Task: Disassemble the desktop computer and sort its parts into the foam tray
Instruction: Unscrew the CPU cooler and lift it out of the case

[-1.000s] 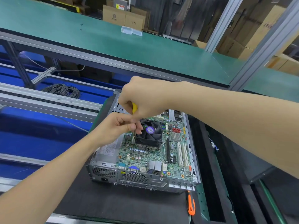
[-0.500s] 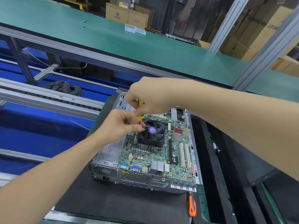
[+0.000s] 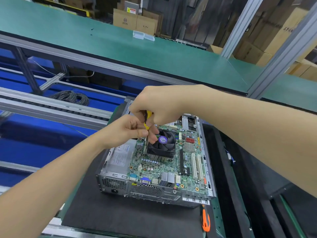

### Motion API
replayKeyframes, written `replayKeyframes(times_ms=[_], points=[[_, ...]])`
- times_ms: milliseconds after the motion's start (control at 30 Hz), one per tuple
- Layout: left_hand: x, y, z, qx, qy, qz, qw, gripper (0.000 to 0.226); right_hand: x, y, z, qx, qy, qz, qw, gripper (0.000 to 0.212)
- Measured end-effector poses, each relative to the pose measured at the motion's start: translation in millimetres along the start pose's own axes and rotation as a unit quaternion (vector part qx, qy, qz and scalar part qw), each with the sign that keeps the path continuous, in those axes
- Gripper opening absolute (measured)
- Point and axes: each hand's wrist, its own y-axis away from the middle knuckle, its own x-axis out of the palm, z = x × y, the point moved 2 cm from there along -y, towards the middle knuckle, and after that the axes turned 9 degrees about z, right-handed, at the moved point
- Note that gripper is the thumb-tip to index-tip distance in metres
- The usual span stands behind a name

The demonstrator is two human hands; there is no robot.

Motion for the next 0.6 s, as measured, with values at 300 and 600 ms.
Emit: replayKeyframes(times_ms=[300, 600], points=[[3, -12, -4, 0.005, -0.036, 0.005, 0.999, 0.03, 11, -14, 3, 0.191, -0.042, 0.011, 0.981, 0.036], [13, -13, 14, 0.043, 0.041, -0.141, 0.988, 0.026, 8, -5, -1, 0.038, -0.013, 0.011, 0.999, 0.031]])
